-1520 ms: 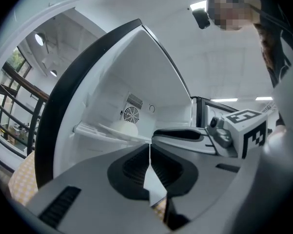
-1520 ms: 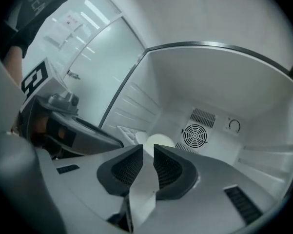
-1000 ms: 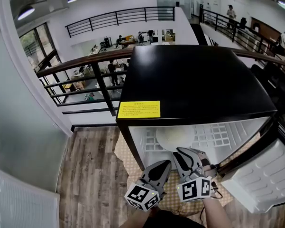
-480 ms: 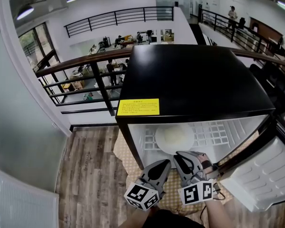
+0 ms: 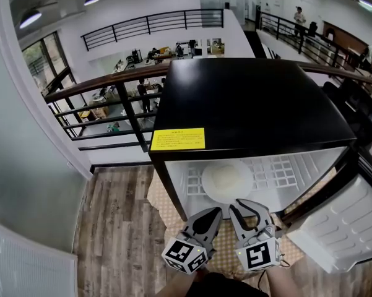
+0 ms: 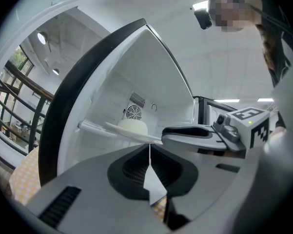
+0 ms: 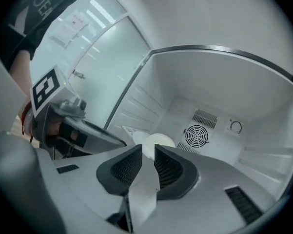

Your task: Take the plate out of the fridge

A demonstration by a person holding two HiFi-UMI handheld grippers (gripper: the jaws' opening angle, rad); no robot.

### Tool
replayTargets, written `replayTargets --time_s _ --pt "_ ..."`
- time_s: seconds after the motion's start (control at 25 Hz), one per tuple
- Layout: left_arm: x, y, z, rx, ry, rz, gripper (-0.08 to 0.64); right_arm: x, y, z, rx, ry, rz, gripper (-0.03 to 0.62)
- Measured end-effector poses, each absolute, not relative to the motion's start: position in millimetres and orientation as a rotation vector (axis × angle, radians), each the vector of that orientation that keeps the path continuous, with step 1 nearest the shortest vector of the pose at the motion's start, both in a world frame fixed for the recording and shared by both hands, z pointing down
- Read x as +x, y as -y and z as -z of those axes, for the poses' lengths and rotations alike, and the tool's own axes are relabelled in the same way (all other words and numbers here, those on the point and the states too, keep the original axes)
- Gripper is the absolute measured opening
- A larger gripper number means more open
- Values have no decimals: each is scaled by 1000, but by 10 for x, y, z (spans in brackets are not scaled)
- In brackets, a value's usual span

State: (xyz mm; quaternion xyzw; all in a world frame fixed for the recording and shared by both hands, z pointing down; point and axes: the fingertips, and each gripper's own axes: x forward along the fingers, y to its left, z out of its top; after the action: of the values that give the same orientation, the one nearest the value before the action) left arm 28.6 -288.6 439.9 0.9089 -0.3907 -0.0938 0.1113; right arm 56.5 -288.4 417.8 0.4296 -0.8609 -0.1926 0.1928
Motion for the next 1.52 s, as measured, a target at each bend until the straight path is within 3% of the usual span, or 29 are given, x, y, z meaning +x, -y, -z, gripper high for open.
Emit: replayTargets --time_s 0.44,0.64,0.88,1.36,1.52 --pt "332 2853 -4397 2678 1121 279 15 945 2948 -4176 1673 2647 -502 69" --pt "295 2824 -4403 2677 1125 275 14 993 3051 -4260 1749 2677 -1093 69" --pt "256 2810 -4413 2667 1142 275 14 992 3085 -4294 1767 2657 -1570 72" --pt "307 2777 -4411 2677 1133 269 15 887 3200 -4331 1660 2675 -1953 95" --pt "299 2770 -4422 2674 1136 266 15 877 3196 -4318 1660 2679 -1976 58"
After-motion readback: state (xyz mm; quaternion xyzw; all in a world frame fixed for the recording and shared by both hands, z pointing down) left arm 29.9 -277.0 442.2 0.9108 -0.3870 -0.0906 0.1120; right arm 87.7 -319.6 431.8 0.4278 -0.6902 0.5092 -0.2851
